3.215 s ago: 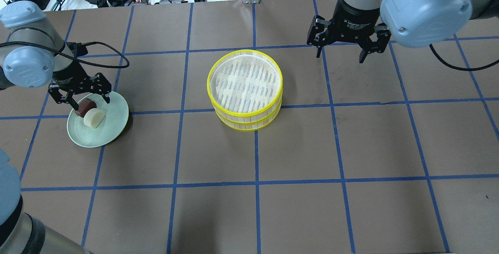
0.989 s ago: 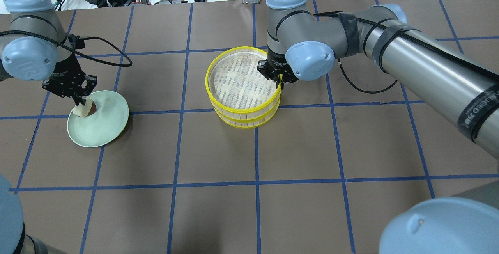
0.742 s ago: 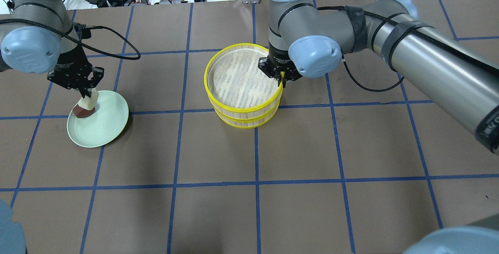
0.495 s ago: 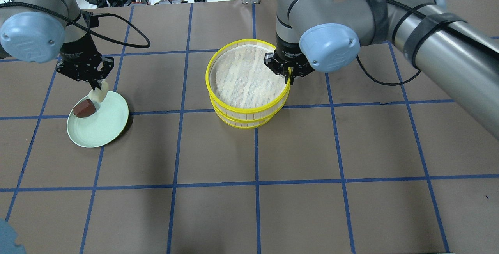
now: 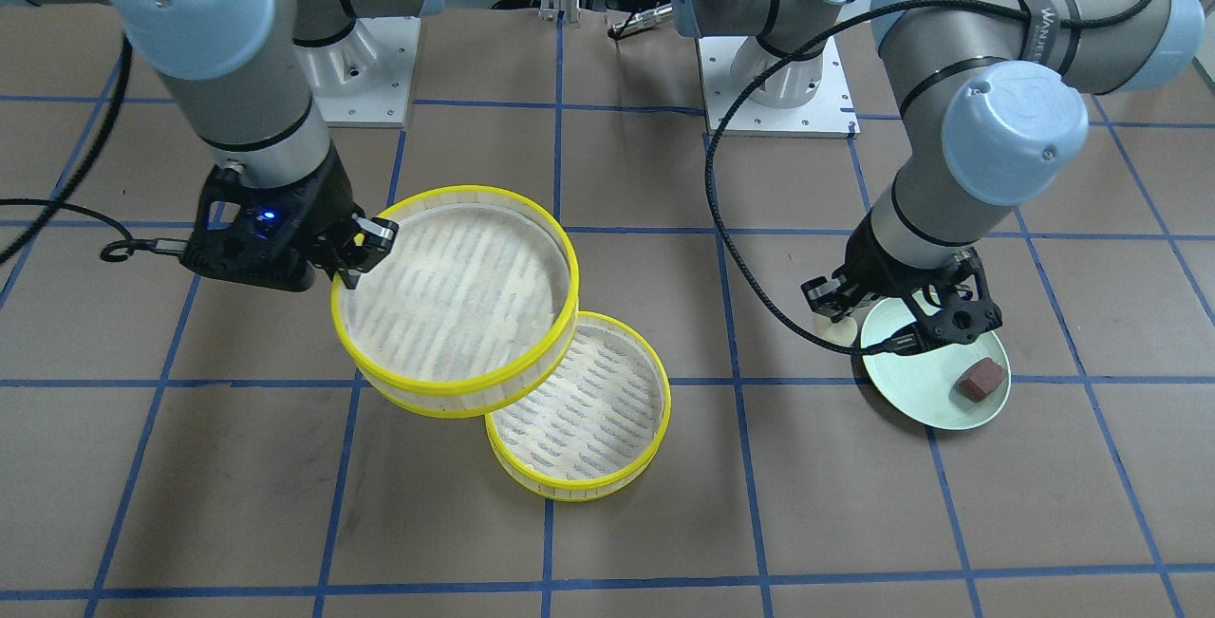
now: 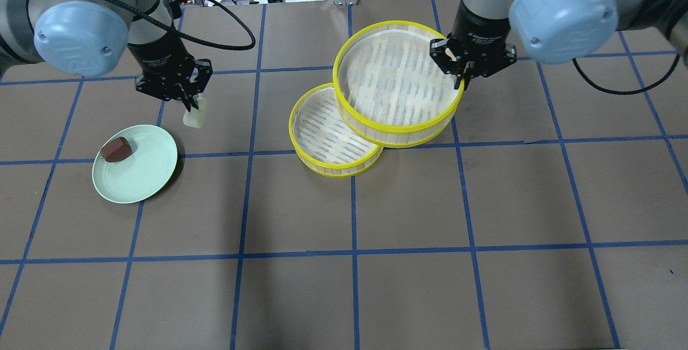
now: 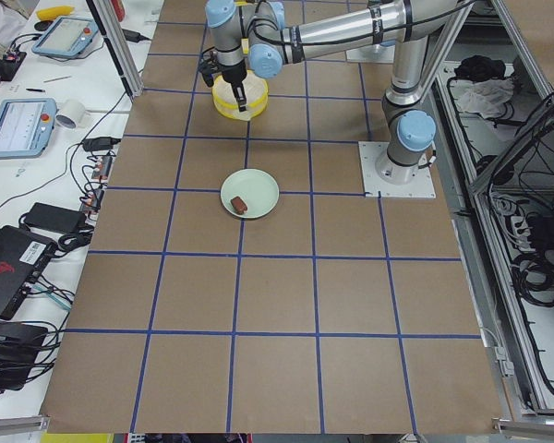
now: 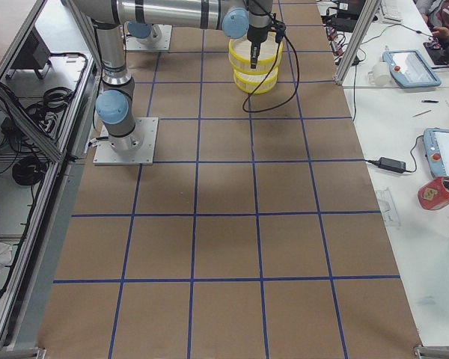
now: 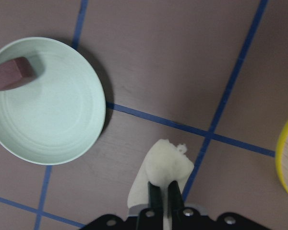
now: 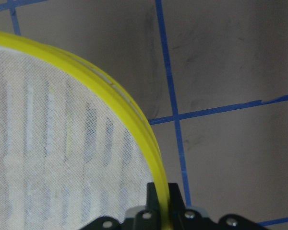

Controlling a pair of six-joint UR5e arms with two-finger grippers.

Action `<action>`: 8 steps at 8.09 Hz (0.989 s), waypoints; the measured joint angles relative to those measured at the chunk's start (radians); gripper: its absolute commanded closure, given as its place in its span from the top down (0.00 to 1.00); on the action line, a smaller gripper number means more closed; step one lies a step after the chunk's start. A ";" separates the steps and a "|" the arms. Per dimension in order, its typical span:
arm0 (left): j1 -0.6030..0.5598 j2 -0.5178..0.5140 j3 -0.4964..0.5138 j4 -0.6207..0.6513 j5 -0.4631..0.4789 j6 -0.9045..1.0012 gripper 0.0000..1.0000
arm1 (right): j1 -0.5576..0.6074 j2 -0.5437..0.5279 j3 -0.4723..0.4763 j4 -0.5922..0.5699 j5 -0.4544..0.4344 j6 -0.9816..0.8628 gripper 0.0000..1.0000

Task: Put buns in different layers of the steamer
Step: 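Lift the top steamer tier with the right while the left lifts the white bun, then lower the white bun into the lower steamer tier with the left gripper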

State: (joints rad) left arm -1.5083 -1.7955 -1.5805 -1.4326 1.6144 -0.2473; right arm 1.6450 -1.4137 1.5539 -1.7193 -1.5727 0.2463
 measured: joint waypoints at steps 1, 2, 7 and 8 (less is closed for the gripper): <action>-0.034 -0.001 0.000 0.012 -0.041 -0.045 0.00 | -0.048 -0.022 -0.001 0.018 -0.001 -0.051 0.14; -0.064 -0.005 0.000 0.040 -0.090 -0.085 0.00 | -0.087 -0.043 -0.001 0.047 -0.006 -0.099 0.14; -0.191 -0.127 -0.002 0.284 -0.258 -0.260 0.00 | -0.184 -0.098 0.000 0.132 -0.021 -0.208 0.14; -0.214 -0.171 -0.002 0.358 -0.285 -0.299 0.00 | -0.185 -0.098 0.000 0.136 -0.023 -0.210 0.14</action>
State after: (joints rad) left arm -1.7218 -1.9668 -1.5829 -1.0745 1.3297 -0.5466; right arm 1.4596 -1.5120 1.5538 -1.5832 -1.5954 0.0365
